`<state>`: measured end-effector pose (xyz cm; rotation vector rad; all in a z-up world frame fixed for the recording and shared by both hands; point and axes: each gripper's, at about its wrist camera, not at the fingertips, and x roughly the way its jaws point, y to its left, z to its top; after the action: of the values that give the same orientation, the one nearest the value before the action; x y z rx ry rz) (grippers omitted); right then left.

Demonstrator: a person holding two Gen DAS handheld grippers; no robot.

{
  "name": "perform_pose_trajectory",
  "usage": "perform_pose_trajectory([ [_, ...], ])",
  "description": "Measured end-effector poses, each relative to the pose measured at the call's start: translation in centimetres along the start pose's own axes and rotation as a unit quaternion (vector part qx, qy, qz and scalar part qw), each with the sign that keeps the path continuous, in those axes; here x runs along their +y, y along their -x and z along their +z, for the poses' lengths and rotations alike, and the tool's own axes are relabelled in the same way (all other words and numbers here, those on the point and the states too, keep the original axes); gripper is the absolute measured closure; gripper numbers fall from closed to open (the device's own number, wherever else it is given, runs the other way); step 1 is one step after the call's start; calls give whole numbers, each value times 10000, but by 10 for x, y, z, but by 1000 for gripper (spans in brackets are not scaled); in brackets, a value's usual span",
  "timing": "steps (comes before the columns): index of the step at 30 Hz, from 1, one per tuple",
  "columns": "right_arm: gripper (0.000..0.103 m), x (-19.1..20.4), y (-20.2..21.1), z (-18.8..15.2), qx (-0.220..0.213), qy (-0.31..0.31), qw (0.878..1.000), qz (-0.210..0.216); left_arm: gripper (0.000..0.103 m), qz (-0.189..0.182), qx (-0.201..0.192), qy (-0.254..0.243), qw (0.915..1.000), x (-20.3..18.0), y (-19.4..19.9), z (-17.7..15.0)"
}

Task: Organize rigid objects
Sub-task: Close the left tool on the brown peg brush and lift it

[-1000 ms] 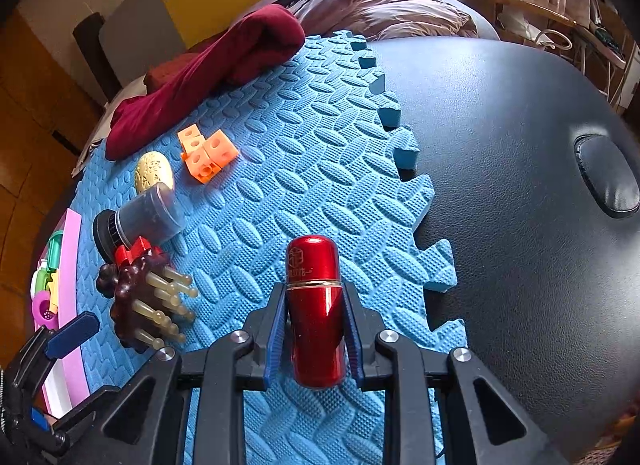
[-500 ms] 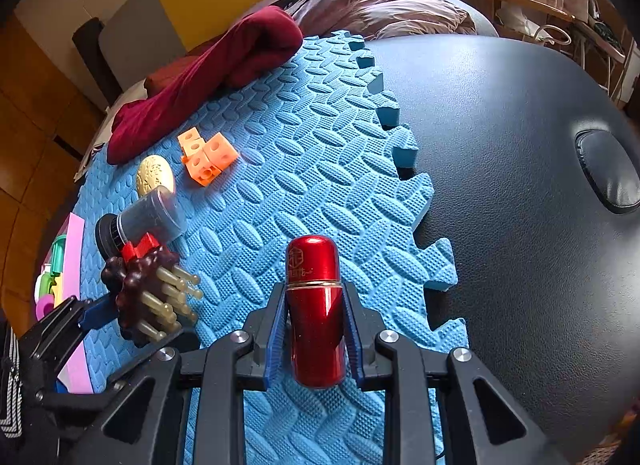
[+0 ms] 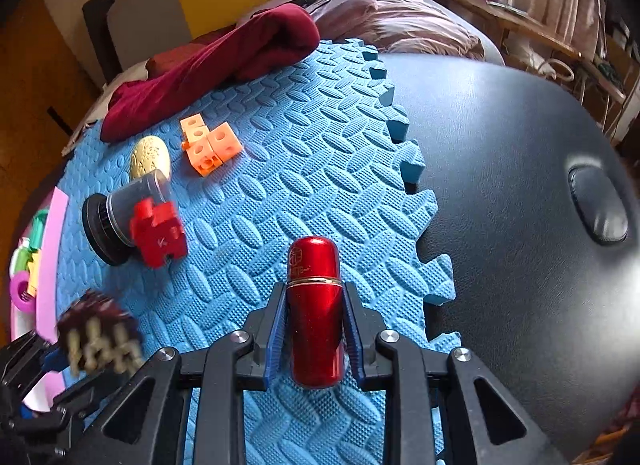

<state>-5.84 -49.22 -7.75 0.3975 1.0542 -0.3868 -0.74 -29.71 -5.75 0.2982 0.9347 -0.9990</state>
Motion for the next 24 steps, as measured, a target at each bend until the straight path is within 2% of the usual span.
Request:
perform_pose_trajectory([
  [6, 77, 7, 0, -2, -71, 264, 9994, -214, 65, -10, -47, 167, 9998, 7, 2, -8],
  [8, 77, 8, 0, -2, -78, 291, 9993, -232, 59, -38, -52, 252, 9997, 11, 2, -7],
  [10, 77, 7, 0, -2, -77, 279, 9994, -211, 46, -12, -98, 341, 9994, 15, 2, -5],
  [15, 76, 7, 0, -2, -75, 280, 9994, -204, 33, 162, -190, 527, 9983, 21, -2, 0],
  [20, 76, 7, 0, -2, -75, 296, 9993, -216, 15, 283, -362, 712, 9964, 21, -5, 9],
  [22, 76, 7, 0, -2, -74, 296, 9993, -214, 7, 438, -282, 746, 9959, 19, -9, 14],
  [24, 75, 8, 0, -2, -73, 292, 9993, -211, 3, 514, -167, 798, 9953, 20, -15, 16],
])
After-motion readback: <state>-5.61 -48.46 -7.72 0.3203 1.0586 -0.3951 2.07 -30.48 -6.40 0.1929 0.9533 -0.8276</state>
